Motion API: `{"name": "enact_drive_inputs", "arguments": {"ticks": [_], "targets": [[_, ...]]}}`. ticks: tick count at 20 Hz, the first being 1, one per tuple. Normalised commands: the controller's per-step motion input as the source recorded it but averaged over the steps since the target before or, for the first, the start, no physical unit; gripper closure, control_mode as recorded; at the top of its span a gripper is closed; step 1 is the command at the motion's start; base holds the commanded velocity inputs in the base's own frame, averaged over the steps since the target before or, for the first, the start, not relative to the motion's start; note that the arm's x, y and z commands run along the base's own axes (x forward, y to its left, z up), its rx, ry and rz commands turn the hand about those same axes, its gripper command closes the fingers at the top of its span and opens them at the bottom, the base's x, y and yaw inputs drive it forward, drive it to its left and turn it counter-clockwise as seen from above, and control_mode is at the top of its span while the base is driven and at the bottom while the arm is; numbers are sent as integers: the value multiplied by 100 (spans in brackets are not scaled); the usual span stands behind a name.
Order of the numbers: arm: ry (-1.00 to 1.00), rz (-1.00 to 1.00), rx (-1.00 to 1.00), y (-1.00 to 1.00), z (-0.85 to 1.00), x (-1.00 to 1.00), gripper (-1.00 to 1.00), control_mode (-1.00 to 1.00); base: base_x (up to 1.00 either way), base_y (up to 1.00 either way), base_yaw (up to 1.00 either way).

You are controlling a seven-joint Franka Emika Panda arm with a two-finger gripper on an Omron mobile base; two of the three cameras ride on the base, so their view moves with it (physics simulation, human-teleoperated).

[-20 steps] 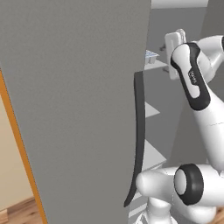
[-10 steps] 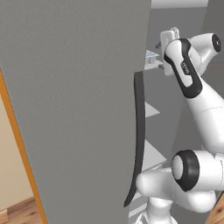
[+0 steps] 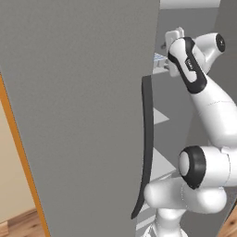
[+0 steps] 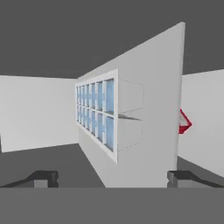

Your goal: Open the freezer door, pick up the ice cube tray from the freezer, and place it on the dining counter.

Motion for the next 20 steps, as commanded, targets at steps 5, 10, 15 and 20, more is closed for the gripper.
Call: {"name": "enact_drive_inputs", "arguments": {"ticks": [5, 10, 15, 20], "targets": [[0, 0, 0, 0, 0, 33, -100, -100, 0, 0, 0], [0, 0, 0, 0, -3, 26, -100, -100, 0, 0, 0], [0, 0, 0, 0, -12, 17, -100, -100, 0, 0, 0], [0, 0, 0, 0, -15, 15, -100, -100, 0, 0, 0]]}}
